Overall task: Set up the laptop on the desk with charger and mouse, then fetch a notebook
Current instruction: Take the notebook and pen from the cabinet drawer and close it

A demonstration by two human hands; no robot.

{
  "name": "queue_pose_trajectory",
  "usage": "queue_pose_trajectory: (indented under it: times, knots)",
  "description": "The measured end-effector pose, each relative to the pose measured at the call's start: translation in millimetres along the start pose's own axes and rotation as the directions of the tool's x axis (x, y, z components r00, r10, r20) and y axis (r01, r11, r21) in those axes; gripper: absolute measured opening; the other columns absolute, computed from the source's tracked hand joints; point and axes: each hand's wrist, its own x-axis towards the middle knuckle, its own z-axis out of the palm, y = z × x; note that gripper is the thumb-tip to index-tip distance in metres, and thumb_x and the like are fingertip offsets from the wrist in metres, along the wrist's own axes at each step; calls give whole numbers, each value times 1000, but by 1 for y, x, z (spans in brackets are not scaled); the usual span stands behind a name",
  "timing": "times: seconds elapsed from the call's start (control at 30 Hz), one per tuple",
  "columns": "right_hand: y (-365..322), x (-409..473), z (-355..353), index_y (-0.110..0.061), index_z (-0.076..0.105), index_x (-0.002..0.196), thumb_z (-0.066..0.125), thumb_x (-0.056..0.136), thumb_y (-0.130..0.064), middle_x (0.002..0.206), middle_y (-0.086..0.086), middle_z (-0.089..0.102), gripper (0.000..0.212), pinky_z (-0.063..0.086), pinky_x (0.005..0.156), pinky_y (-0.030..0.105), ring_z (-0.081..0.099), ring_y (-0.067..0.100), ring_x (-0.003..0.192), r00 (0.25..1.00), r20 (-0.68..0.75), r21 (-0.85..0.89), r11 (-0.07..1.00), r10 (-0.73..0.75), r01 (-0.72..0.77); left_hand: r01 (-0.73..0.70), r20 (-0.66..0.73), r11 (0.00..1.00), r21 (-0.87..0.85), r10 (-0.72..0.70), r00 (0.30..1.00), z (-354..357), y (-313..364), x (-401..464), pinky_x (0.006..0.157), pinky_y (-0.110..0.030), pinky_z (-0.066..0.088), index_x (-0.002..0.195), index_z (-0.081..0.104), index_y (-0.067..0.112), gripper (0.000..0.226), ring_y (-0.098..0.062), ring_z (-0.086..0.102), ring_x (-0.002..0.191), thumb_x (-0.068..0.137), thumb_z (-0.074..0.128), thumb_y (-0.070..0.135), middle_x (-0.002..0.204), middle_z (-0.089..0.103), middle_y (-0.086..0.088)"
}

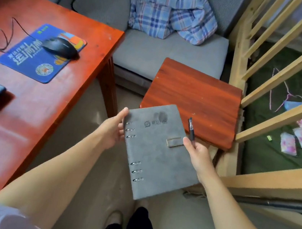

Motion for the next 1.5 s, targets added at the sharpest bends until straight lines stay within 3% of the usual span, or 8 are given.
queue_pose_trajectory:
  times: [0.23, 0.5, 0.63, 0.77, 1.03, 1.2, 1.33, 1.5]
  knots:
    - [55, -28, 52, -20, 65, 81, 61, 83, -46, 73, -10, 69, 27, 44, 68, 21, 60, 4, 68, 996, 29, -73, 994, -85, 87, 144, -564, 990, 7, -115, 818, 9, -76, 37, 76, -34, 42, 89, 54, 14, 71, -24, 55, 85, 72, 37, 80, 93, 59, 0]
    - [174, 32, 32, -1, 61, 102, 45, 92, -9, 70, 5, 57, 20, 32, 34, 16, 45, 6, 40, 809, -210, 362, 813, 548, -456, 186, -304, 898, 399, -62, 951, -11, -147, 100, 74, -32, 43, 81, 68, 13, 57, -19, 62, 81, 87, 35, 59, 82, 68, -1]
    - [209, 66, 50, 4, 31, 136, 28, 100, -8, 126, 24, 53, 38, 53, 82, 37, 61, 30, 102, 741, -109, 786, 514, 662, -343, 148, -129, 854, 498, -96, 987, 2, -194, 137, 62, -30, 36, 64, 49, 16, 32, -18, 47, 69, 92, 34, 23, 69, 54, -2]
    - [228, 85, 59, -9, 19, 146, 20, 100, -4, 151, 18, 28, 46, 38, 105, 49, 35, 32, 136, 722, -119, 940, 311, 681, -138, 201, -125, 847, 492, -160, 979, 6, -222, 168, 64, -31, 36, 58, 45, 17, 36, -16, 45, 60, 93, 34, 20, 60, 51, 0]
    - [221, 86, 61, -9, 37, 139, 7, 82, 18, 145, 17, 37, 70, 34, 108, 50, 36, 31, 134, 770, -119, 981, 196, 627, -8, 39, -78, 889, 457, -4, 997, 8, -209, 166, 56, -14, 47, 67, 64, 14, 36, -4, 64, 58, 93, 39, 13, 58, 70, 10]
    - [190, 69, 53, -11, 29, 143, 9, 40, 22, 150, 18, 29, 111, 38, 102, 49, 28, 32, 139, 822, -145, 979, 198, 551, 40, -35, -34, 752, 658, 75, 997, 4, -181, 155, 96, -37, 45, 85, 69, 18, 40, -25, 61, 99, 74, 32, 28, 99, 71, -4]
    - [171, 73, 51, -8, 29, 144, 7, 60, 25, 151, 11, 32, 93, 44, 95, 46, 35, 27, 137, 851, -171, 973, 222, 496, 66, -158, 78, 649, 745, 149, 986, 11, -153, 158, 106, -41, 38, 82, 64, 47, 41, -14, 56, 114, 72, 27, 33, 114, 68, 10]
    - [150, 104, 42, -8, 29, 144, 6, 74, 21, 151, 8, 32, 79, 41, 102, 45, 36, 25, 137, 864, -181, 970, 232, 470, 77, -187, 95, 631, 753, 177, 980, 28, -123, 185, 106, -43, 38, 100, 66, 37, 46, -14, 56, 115, 75, 28, 31, 117, 66, 9]
